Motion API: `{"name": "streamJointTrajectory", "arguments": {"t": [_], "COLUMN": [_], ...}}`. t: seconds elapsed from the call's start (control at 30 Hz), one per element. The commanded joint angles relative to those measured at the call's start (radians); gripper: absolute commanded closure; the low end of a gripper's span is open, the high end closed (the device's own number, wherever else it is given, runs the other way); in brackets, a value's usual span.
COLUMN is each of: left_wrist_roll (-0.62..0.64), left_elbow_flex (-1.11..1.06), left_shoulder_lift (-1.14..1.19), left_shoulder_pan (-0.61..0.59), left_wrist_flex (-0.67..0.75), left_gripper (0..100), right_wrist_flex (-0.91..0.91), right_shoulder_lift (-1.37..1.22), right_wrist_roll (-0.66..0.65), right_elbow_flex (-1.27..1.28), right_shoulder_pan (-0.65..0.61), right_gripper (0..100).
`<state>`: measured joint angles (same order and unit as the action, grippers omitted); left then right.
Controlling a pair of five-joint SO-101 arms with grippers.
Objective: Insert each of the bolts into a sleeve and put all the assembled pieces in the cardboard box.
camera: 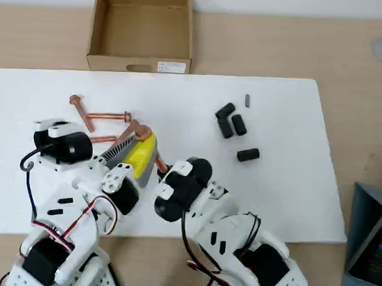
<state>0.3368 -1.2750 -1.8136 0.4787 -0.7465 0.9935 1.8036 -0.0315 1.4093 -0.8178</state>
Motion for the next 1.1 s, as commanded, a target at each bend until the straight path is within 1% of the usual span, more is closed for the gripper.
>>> {"name": "streamJointTrajectory", "arguments": {"t": [0.0,0.1,0.23,0.43,0.53,0.83,0.9,1.0,1.07], "left_wrist_roll": [-0.003,-0.003,0.002,0.061,0.069,0.063,0.063,0.061,0.066], "left_elbow_flex": [0.006,0.014,0.038,0.054,0.051,0.029,0.032,0.034,0.034], "left_shoulder_lift": [-0.008,-0.008,-0.012,-0.012,-0.012,-0.012,-0.012,-0.012,-0.012], "left_shoulder_pan": [0.011,0.018,0.074,0.120,0.120,0.118,0.118,0.118,0.114], "left_wrist_flex": [0.023,-0.034,-0.140,-0.236,-0.259,-0.261,-0.272,-0.305,-0.327], "left_gripper": [100,100,100,100,100,100,96,87,82], "right_wrist_flex": [-0.023,-0.023,-0.023,-0.025,-0.026,-0.028,-0.028,-0.028,-0.026], "right_shoulder_lift": [0.101,0.101,0.102,0.102,0.102,0.102,0.102,0.102,0.102], "right_wrist_roll": [-0.006,-0.005,-0.005,-0.005,-0.005,-0.005,-0.005,-0.005,-0.005], "right_elbow_flex": [-0.005,-0.004,-0.005,-0.007,-0.008,-0.008,-0.008,-0.008,-0.008], "right_shoulder_pan": [-0.008,-0.008,-0.008,-0.005,-0.005,-0.005,-0.005,-0.005,-0.004], "right_gripper": [98.9,98.9,98.9,98.9,98.9,98.9,98.9,98.9,98.9]}}
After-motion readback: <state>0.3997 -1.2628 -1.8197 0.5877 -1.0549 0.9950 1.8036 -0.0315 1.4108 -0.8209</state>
